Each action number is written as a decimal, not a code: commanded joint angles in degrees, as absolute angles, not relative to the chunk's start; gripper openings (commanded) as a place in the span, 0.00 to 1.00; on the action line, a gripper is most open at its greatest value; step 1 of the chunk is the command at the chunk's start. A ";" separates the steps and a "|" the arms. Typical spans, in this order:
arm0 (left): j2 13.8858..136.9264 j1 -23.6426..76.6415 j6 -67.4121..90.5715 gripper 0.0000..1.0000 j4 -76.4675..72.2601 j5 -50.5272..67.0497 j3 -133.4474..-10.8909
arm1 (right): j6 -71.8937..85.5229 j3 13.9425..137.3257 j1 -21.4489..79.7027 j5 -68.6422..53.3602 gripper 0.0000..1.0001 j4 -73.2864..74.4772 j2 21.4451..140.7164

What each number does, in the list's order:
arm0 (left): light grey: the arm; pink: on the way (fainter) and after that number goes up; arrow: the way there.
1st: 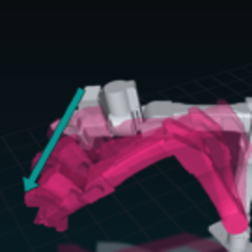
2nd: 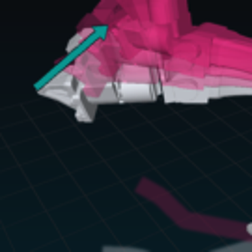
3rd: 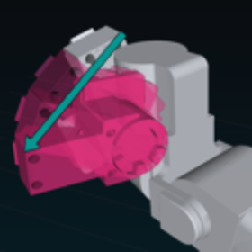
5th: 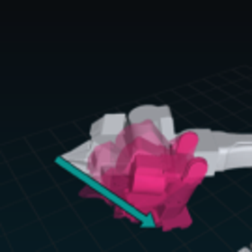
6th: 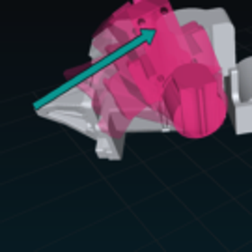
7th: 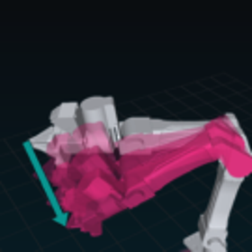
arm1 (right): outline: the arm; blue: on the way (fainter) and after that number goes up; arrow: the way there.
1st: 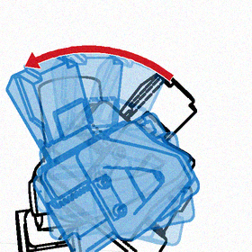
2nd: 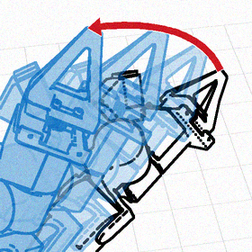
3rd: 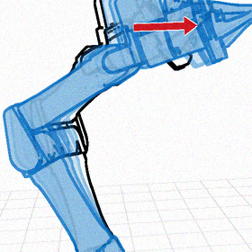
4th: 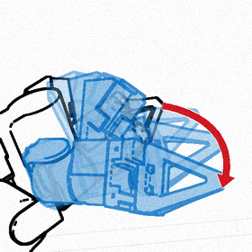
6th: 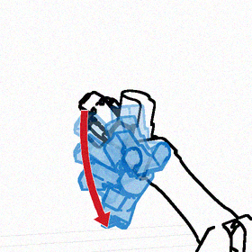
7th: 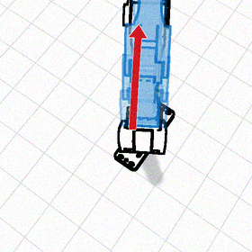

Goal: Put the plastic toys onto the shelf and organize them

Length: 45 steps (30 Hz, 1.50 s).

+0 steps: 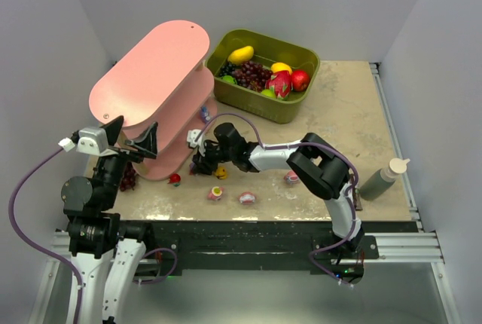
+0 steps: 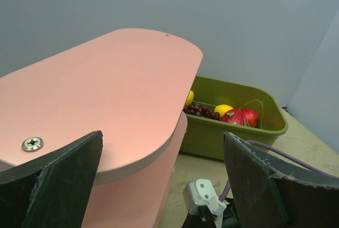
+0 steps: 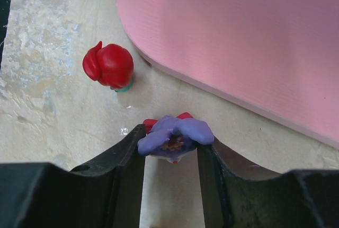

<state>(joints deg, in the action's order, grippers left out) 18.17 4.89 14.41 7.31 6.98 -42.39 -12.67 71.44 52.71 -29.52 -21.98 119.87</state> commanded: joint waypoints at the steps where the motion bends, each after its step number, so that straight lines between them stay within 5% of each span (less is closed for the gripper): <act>1: 18.63 4.22 15.12 1.00 6.06 6.24 -42.80 | -11.34 73.13 52.73 -28.57 0.06 -25.40 119.10; 21: 17.75 3.96 15.03 1.00 6.15 5.98 -42.80 | -2.38 73.12 52.56 -12.32 0.00 -22.24 109.34; 45: 18.46 3.60 15.03 0.99 6.15 5.71 -42.98 | 7.38 82.35 51.94 1.23 0.00 -23.38 119.44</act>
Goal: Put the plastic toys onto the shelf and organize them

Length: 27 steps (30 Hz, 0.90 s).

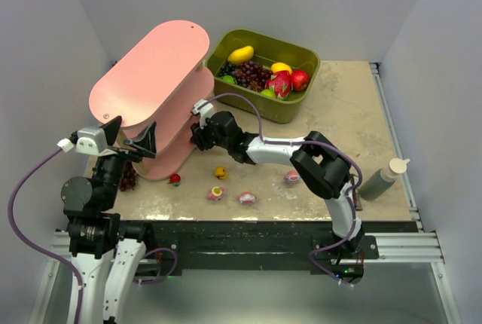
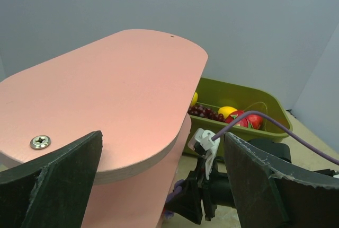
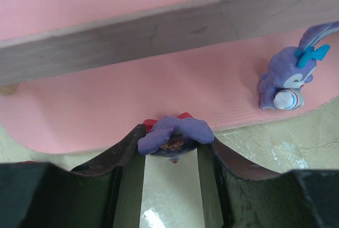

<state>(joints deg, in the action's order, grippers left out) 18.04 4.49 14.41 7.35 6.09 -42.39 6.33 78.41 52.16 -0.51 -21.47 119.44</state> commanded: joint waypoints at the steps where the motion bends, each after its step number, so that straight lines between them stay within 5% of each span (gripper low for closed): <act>1: 18.54 3.69 15.03 0.99 6.15 5.63 -42.98 | 7.47 82.53 51.94 1.23 0.00 -23.20 119.88; 15: 18.72 3.25 15.12 1.00 6.15 5.89 -42.98 | 8.96 84.02 51.94 2.81 0.01 -24.17 122.69; 27: 18.63 3.16 15.21 1.00 6.24 5.89 -42.89 | 12.57 85.96 52.12 2.73 0.12 -22.15 123.92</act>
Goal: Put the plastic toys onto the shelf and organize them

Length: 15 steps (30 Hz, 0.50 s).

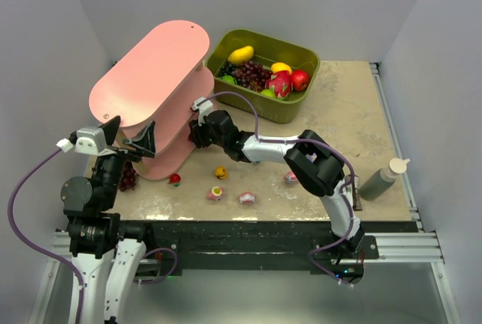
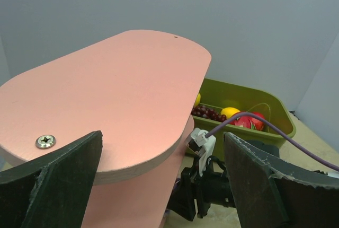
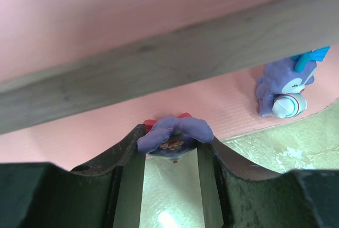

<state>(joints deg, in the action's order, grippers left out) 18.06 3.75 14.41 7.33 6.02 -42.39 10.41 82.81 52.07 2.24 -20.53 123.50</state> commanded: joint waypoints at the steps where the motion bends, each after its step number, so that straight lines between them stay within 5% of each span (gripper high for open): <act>1: 18.63 3.16 15.21 0.99 6.33 5.89 -42.89 | 12.57 85.87 52.12 2.64 0.14 -22.50 124.19; 15: 18.54 2.99 15.12 1.00 6.33 5.89 -42.89 | 11.34 84.64 53.17 4.22 0.24 -26.72 125.33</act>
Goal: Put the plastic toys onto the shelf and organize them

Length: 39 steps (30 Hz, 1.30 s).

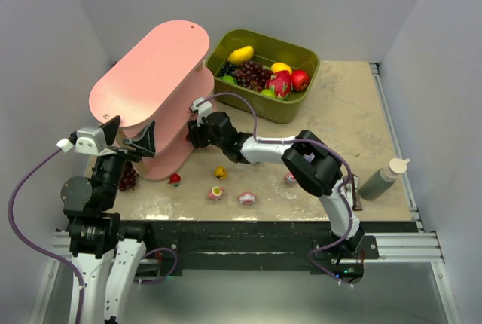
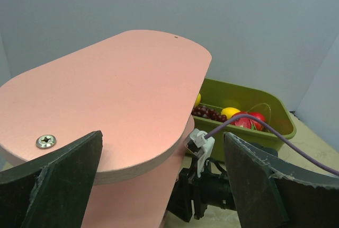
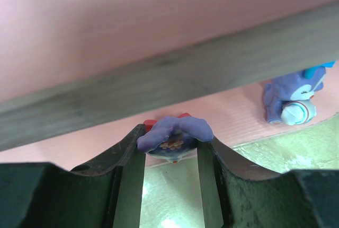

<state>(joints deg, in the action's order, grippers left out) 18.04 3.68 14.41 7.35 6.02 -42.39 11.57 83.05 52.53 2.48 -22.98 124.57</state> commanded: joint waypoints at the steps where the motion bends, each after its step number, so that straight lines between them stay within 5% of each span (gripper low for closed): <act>1: 18.54 2.99 15.12 1.00 6.33 5.80 -42.89 | 10.99 84.55 53.26 4.39 0.26 -26.81 125.33; 39: 18.72 2.37 15.21 1.00 6.15 6.06 -42.98 | 5.01 76.03 54.93 4.66 0.79 -36.56 119.01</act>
